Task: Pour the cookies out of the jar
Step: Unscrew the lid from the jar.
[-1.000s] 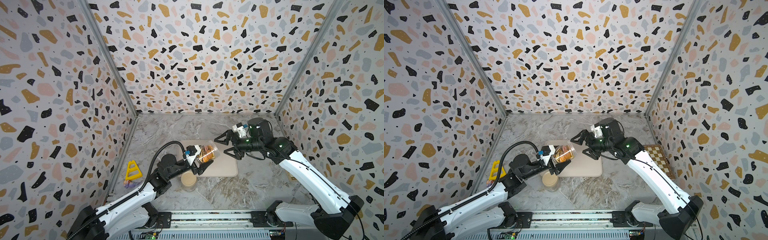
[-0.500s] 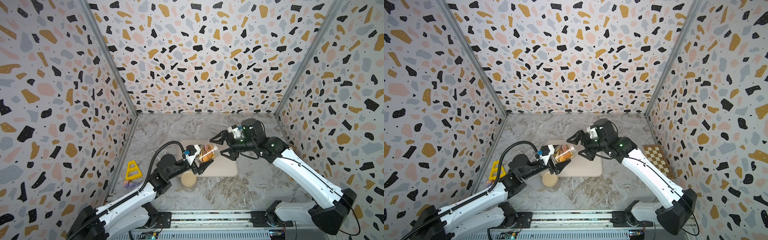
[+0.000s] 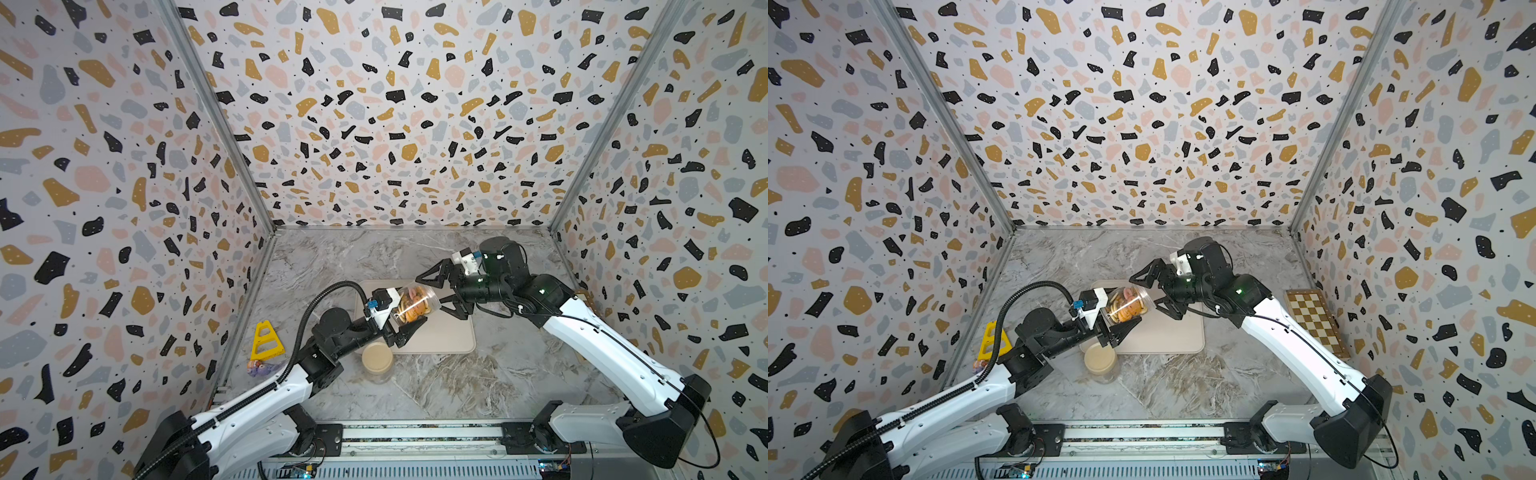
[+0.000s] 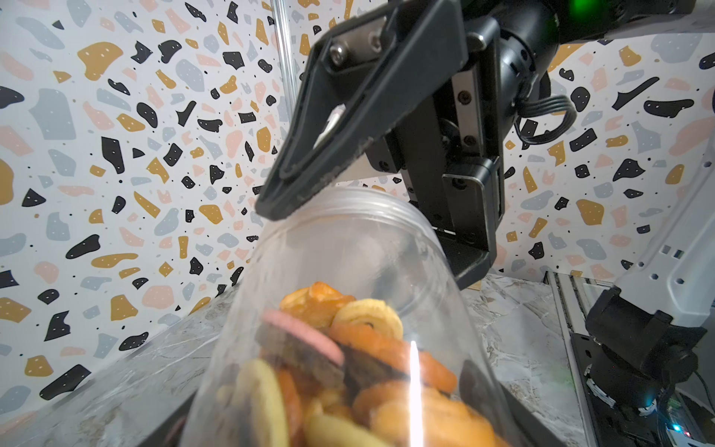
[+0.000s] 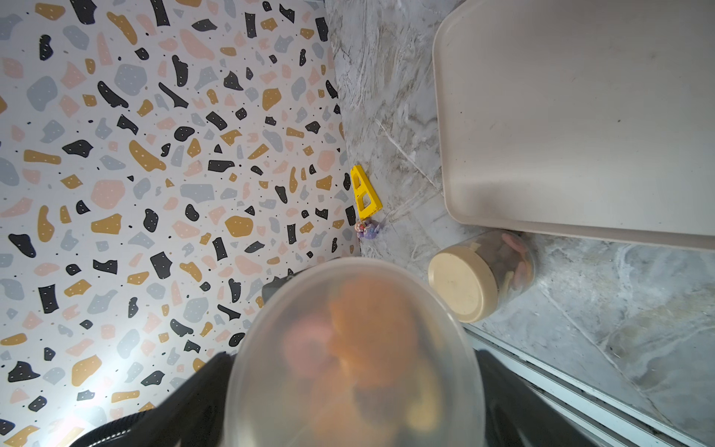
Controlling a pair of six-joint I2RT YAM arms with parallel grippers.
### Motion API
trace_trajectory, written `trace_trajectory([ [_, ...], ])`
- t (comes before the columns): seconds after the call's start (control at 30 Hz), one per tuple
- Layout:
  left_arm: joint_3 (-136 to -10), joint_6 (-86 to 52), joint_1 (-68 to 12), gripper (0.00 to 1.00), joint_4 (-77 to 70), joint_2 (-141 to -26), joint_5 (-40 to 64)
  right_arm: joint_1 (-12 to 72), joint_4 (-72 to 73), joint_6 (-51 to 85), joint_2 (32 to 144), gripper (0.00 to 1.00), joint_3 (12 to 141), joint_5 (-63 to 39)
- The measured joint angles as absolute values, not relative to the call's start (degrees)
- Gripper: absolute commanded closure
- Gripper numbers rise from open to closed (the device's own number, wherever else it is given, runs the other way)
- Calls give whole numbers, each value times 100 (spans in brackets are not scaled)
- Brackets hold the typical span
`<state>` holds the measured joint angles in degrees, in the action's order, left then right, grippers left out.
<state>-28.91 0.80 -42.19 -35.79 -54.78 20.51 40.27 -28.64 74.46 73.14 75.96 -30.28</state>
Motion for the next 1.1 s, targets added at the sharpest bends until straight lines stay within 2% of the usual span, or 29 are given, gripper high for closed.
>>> trace_trajectory([
  [0.37, -2893, 58, -4219, 100, -3647, -5481, 2012, 4036, -2773, 7459, 7312, 14, 7579, -3013],
  [0.53, -2893, -110, -4219, 100, -3835, -5542, 1927, 4064, -2742, 7271, 7330, 15, 7669, -2904],
  [0.8, -2871, -1044, -4215, 100, -4556, -5623, 1837, 4147, -2493, 6539, 7343, 15, 7915, -2786],
  [1.1, -2615, -2427, -4217, 100, -6016, -5859, 1800, 4320, -2349, 5596, 7347, 15, 8259, -2757],
])
